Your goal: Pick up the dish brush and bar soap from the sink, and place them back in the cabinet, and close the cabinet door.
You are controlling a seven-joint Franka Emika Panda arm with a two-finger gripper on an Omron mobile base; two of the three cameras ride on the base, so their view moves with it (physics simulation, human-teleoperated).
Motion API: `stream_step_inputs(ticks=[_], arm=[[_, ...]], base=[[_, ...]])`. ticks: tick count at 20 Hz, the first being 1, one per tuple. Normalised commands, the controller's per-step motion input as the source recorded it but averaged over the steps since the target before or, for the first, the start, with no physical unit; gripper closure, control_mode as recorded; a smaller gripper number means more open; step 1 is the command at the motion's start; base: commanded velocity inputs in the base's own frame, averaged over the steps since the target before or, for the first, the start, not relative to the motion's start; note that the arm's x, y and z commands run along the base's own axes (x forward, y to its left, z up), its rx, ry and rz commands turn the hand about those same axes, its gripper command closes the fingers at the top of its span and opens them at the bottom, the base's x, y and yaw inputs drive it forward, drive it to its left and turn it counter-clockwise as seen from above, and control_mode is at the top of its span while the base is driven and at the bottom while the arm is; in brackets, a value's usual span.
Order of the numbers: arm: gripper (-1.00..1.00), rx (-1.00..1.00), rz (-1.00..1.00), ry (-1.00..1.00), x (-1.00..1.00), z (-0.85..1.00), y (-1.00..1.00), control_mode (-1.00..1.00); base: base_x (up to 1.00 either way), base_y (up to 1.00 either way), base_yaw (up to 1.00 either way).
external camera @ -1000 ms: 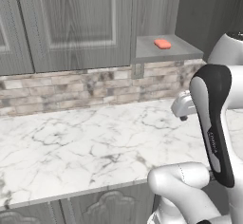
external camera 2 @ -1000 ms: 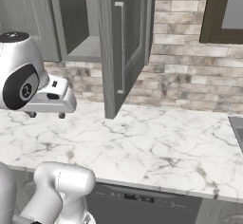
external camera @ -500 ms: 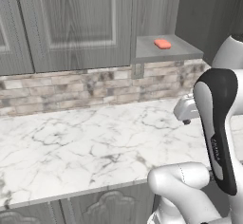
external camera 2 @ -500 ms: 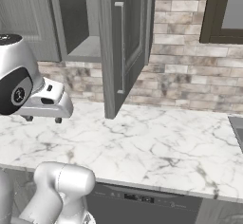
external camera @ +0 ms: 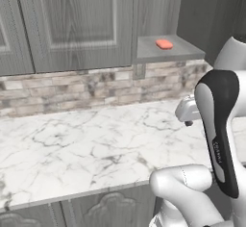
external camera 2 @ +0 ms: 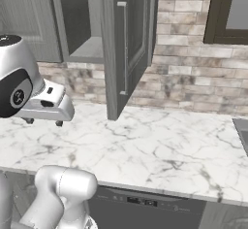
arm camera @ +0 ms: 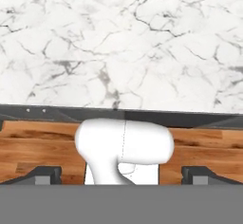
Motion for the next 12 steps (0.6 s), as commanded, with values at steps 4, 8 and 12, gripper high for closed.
stream_step_inputs(ticks=[4, 8, 12], arm=[[-1.00, 0.00, 0.00, 0.00, 0.00, 0.00, 0.00, 1.00], [-1.00, 0.00, 0.00, 0.00, 0.00, 0.00, 0.00, 1.00], [-1.00, 0.00, 0.00, 0.00, 0.00, 0.00, 0.00, 1.00]], base=[[-0.60, -0.17, 0.00], [-0.54, -0.27, 0.00], [-0.18, -0.49, 0.00]])
